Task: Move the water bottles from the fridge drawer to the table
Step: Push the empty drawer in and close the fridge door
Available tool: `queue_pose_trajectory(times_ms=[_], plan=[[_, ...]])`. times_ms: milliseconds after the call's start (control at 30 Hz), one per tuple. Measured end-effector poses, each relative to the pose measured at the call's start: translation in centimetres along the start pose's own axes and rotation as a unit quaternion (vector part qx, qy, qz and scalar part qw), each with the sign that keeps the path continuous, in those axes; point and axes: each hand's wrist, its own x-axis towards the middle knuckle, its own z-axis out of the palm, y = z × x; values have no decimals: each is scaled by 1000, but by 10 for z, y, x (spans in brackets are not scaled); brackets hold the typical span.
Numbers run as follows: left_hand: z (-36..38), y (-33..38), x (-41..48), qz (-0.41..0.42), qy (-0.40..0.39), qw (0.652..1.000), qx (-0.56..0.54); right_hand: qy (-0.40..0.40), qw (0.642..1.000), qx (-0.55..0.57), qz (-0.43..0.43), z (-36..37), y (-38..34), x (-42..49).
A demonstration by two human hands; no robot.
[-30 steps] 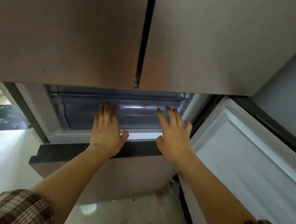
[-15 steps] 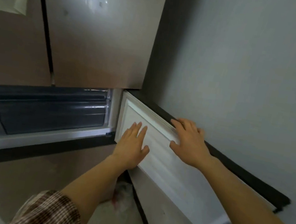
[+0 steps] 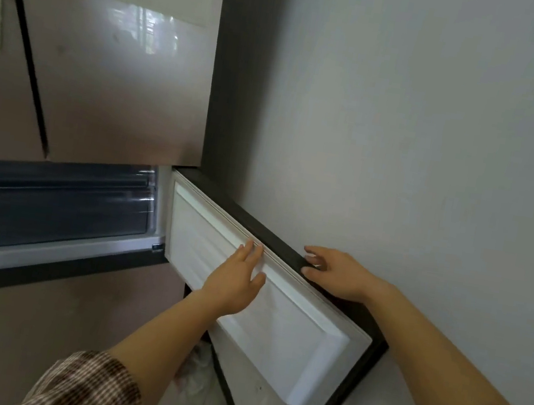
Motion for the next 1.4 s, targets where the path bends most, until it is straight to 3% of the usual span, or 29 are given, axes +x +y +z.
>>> queue_pose_trajectory(times_ms=[200,400,533,800,933,1067,1200,1400], plan=[[-35,-18,-43,-63,32,993,-99,-113,988,-44,-94,0,-39,3],[-92,-47,-99,-116,-3,981,-157,-118,977,-17,-176,43,-99,17],[-132,-76,-140,-152,-25,964,-217,-132,963,-79,-223,79,-145,33],[-211,-146,-186,-206,-8,976,-63,-62,926,-161,-335,132,-237,69],[-240,-183,-194,-241,3,969,-56,-30,912,-204,-354,154,-288,96],[-257,-234,-192,-257,-27,961,104,23,909,-236,-343,183,-338,124],[-269,-296,-192,-213,19,928,304,80,910,-255,-316,209,-387,155],[-290,-380,-167,-187,103,904,369,141,900,-313,-267,237,-437,202]])
